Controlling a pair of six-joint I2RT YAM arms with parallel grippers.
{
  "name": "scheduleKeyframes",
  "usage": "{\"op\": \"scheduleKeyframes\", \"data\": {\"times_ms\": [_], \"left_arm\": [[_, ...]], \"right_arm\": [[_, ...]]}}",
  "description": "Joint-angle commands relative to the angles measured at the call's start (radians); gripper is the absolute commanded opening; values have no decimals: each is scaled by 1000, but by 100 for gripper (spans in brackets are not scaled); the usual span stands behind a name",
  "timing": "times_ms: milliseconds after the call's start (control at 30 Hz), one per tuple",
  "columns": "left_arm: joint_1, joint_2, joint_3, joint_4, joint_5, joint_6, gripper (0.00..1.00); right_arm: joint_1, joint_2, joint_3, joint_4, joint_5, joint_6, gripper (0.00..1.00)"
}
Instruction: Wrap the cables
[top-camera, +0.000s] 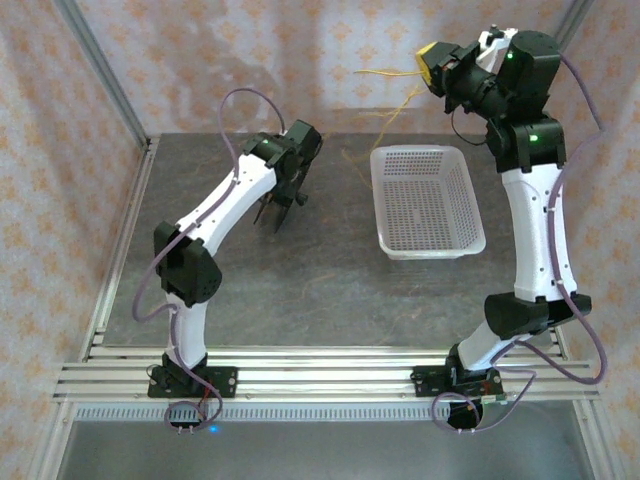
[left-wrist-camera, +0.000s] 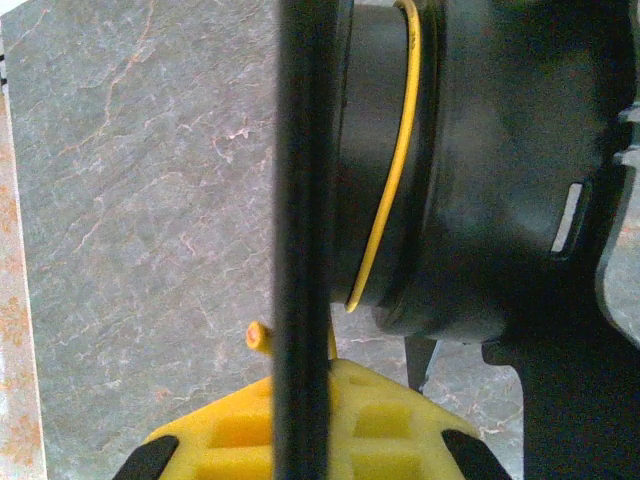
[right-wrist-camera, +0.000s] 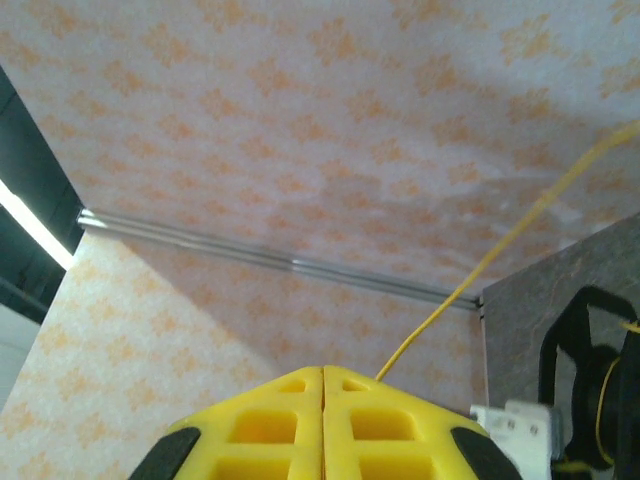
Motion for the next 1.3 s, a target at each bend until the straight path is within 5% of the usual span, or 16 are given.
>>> {"op": "scheduleKeyframes", "data": {"times_ms": [0, 467, 667, 967, 1267], "left_arm": [[50, 65, 69, -149, -75, -76, 0], [236, 118, 161, -75, 43, -227, 0], [325, 164, 264, -85, 161, -269, 0], [486, 153, 307, -33, 309, -344, 0], [567, 160, 498, 6, 510, -462, 0]], "right_arm": [[23, -57, 35, 128, -12, -13, 0], [196, -160, -138, 153, -113, -88, 0], [314, -163, -179, -8, -198, -287, 0], [351, -330, -583, -54, -210, -462, 0], [375, -337, -784, -145, -57, -593, 0]]}}
